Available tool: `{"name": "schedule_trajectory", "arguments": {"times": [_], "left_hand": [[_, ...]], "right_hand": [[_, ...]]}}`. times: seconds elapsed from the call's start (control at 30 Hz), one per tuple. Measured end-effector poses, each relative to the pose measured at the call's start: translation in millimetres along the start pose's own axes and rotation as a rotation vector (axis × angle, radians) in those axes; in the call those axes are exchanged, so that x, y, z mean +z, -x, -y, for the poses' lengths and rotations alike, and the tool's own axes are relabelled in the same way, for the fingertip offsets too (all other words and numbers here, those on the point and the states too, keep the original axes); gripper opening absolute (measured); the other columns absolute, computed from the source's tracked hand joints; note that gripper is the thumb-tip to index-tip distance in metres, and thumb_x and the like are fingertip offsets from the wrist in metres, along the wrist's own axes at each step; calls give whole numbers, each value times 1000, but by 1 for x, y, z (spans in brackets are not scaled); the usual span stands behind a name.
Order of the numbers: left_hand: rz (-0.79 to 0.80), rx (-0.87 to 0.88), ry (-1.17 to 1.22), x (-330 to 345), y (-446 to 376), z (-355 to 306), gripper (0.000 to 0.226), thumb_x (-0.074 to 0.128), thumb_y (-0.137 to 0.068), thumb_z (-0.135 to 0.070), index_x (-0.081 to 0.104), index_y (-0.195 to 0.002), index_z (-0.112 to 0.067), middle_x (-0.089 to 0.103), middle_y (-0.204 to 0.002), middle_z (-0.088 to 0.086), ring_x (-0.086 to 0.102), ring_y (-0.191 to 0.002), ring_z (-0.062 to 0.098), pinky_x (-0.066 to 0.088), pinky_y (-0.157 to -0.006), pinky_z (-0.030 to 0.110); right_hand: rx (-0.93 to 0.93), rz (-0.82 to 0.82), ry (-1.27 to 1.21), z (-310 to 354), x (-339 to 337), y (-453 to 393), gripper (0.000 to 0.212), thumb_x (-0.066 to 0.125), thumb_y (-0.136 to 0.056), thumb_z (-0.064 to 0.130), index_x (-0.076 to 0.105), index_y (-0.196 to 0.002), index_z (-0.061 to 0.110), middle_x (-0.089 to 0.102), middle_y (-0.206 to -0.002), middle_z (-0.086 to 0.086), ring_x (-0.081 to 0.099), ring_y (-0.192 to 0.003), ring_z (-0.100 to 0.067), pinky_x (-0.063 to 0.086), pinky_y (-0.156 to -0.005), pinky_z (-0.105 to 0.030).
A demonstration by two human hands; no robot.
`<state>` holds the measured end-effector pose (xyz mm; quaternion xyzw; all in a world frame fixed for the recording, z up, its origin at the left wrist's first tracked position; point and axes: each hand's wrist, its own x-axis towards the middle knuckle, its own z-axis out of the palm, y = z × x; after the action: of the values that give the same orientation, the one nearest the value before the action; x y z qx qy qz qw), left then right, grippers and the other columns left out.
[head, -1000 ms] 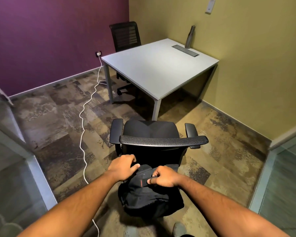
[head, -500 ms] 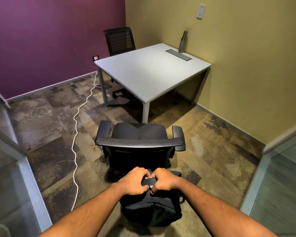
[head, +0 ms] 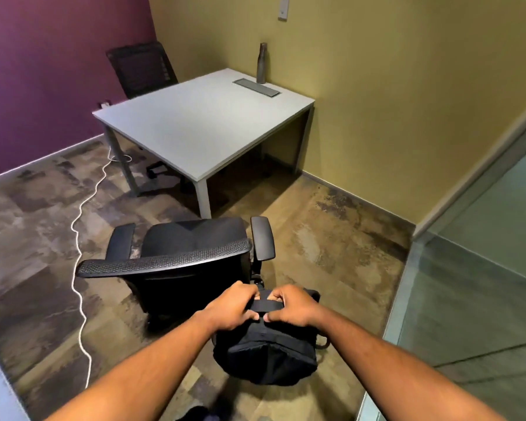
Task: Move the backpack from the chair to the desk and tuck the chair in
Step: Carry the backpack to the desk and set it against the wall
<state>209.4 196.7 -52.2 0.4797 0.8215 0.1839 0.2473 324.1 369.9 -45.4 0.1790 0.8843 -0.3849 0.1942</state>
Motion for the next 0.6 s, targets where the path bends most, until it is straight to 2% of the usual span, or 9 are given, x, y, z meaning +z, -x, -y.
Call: {"name": "schedule_trajectory", "arguments": {"times": [0.1, 0.2, 0.3, 0.4, 0.53, 0.6], "left_hand": [[26, 49, -24, -2, -28, -14, 34, 78, -88, -35, 54, -104, -18, 60, -107, 8, 52, -103, 24, 42, -84, 35], [38, 114, -76, -5, -57, -31, 34, 75, -91, -35, 44, -97, -24, 60, -109, 11, 53, -103, 27, 36, -79, 33], [53, 135, -85, -6, -88, -43, 35, 76, -91, -37, 46, -99, -22, 59, -111, 11, 53, -105, 28, 39, -81, 36], [71, 160, -76, -8, -123, -50, 37, 79, -87, -38, 49, -100, -20, 60, -109, 9, 55, -102, 27, 38, -75, 37], [89, 237, -70, -18, -172, -61, 34, 77, -89, -32, 55, -107, -14, 63, -111, 9, 58, -104, 28, 42, -76, 38], [93, 286, -42, -23, -196, -66, 29, 76, -89, -29, 54, -103, -16, 65, -110, 8, 60, -102, 28, 38, -72, 35]], "right_hand": [[-31, -171, 65, -25, -15, 6, 19, 85, -81, 33, 68, -89, 30, 78, -96, 4, 71, -87, -15, 53, -73, -38], [-14, -309, 56, -51, -28, 8, 19, 80, -79, 25, 67, -88, 36, 76, -94, 9, 68, -84, -10, 52, -71, -35], [24, -384, 12, -70, -47, 5, 18, 77, -76, 21, 68, -85, 34, 75, -89, 11, 67, -81, -6, 53, -70, -33], [45, -444, -3, -85, -69, -2, 19, 76, -73, 20, 69, -85, 32, 75, -87, 13, 68, -80, -6, 54, -71, -33], [85, -526, -11, -103, -101, -11, 19, 75, -69, 22, 71, -85, 31, 75, -86, 13, 69, -80, -4, 57, -72, -32], [110, -564, -19, -106, -119, -13, 18, 76, -69, 21, 72, -84, 31, 75, -84, 13, 69, -78, -4, 56, -70, -29]]}}
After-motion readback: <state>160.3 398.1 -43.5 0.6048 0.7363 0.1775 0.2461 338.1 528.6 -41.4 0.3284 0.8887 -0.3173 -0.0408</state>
